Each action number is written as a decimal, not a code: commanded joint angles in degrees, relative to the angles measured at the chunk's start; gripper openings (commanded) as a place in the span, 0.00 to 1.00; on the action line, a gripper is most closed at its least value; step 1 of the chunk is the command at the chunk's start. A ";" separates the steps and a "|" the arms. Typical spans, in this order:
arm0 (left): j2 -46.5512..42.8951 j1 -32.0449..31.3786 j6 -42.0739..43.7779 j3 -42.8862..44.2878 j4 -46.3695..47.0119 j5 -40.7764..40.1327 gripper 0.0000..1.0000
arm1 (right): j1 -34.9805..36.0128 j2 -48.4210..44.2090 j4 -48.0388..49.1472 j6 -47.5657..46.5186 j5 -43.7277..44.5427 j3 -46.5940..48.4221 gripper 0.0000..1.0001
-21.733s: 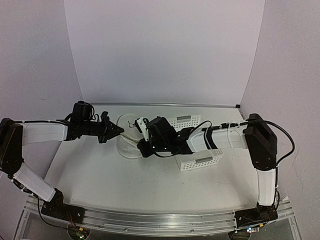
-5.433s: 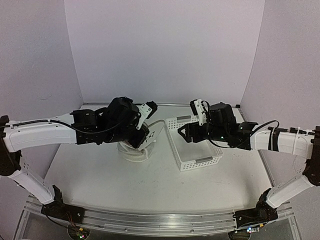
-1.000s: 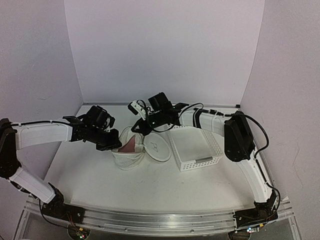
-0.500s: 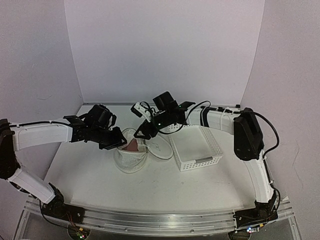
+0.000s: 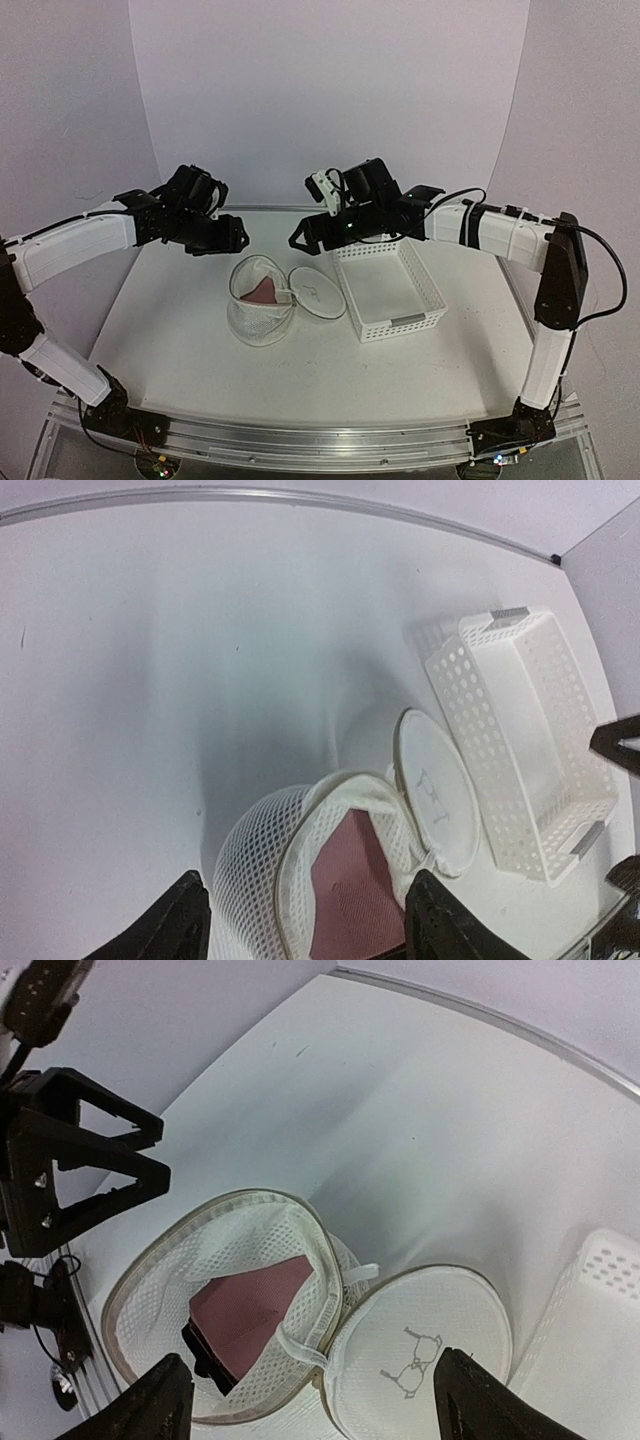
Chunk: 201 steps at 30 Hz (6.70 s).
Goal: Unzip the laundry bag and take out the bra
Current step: Adjust the laundry bag at the center of the board, then adjust the bra in the laundry bag.
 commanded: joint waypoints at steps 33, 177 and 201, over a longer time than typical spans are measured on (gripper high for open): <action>25.61 3.18 28.14 18.89 -9.61 11.97 0.60 | 6.43 2.17 19.72 52.74 -0.17 -15.19 0.96; 2.68 0.02 -5.52 -26.27 37.74 23.30 0.00 | 3.15 25.02 -8.92 -2.61 14.96 16.79 0.86; 5.61 0.01 -6.55 -26.76 37.65 22.66 0.00 | 3.14 18.19 -4.36 -0.86 10.76 10.02 0.09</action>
